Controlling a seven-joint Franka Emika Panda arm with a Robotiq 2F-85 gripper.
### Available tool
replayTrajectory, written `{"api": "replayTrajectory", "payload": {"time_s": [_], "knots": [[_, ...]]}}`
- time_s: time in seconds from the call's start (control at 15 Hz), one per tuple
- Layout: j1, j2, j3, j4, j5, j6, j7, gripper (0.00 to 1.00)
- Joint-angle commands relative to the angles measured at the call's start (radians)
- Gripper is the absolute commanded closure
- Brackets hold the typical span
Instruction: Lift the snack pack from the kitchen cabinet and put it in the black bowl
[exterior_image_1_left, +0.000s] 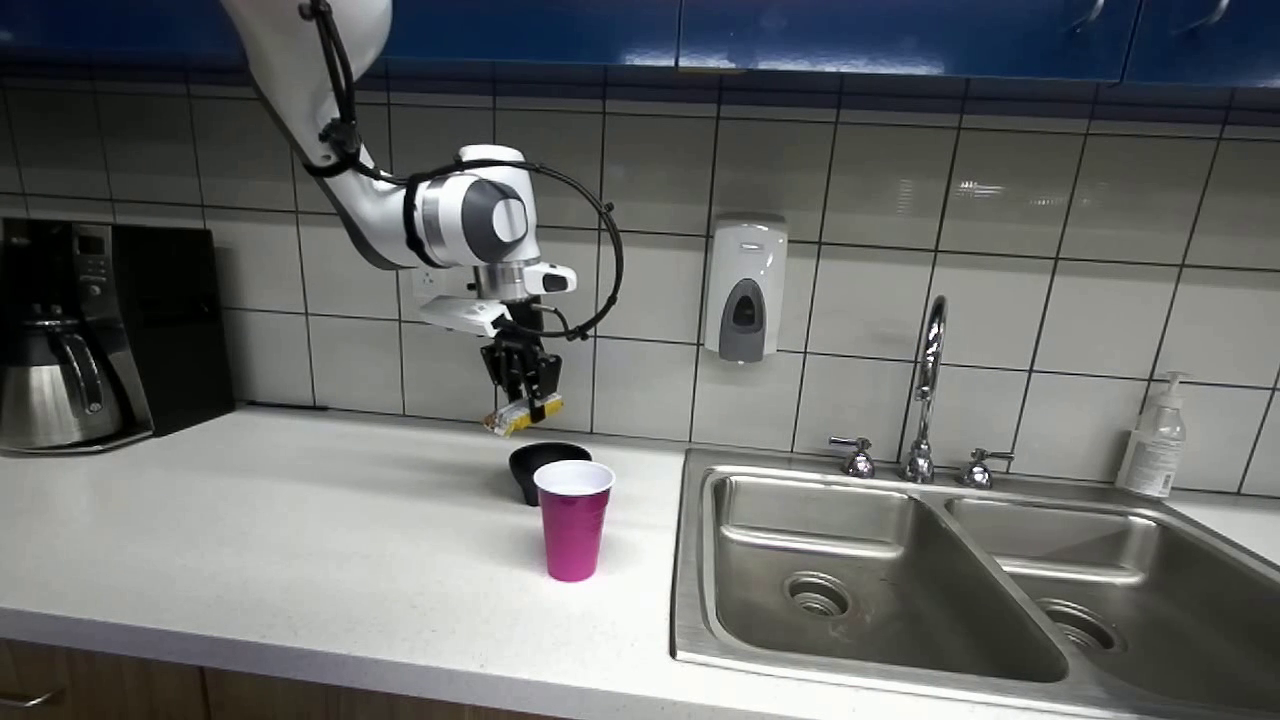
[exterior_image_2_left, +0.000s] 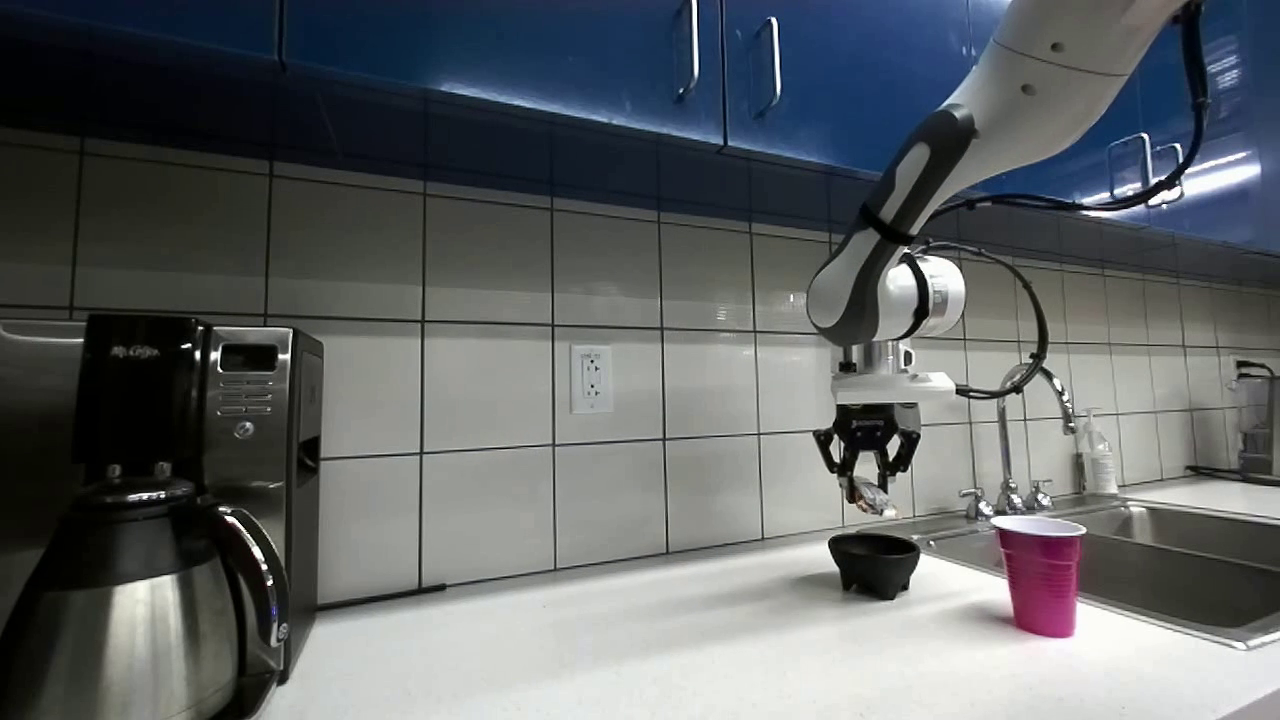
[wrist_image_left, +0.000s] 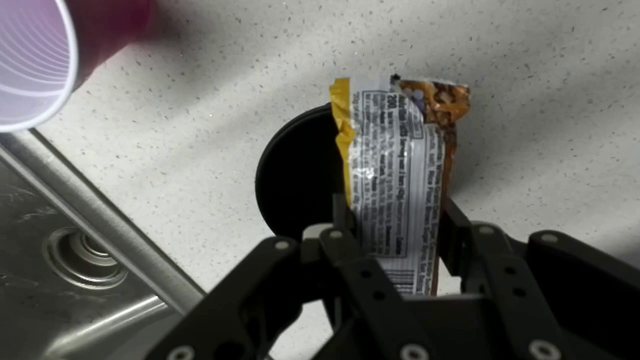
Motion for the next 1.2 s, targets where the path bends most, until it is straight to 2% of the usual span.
{"api": "replayTrajectory", "payload": {"time_s": [0.0,0.6,1.13], "knots": [[-0.009,0.070,-0.005,0.100,0.018,-0.073,-0.036,0.83],[-0.009,0.187,-0.014,0.211,0.019,-0.155,-0.038,0.83],[-0.011,0.233,-0.017,0.254,0.021,-0.202,-0.041,0.83]]}}
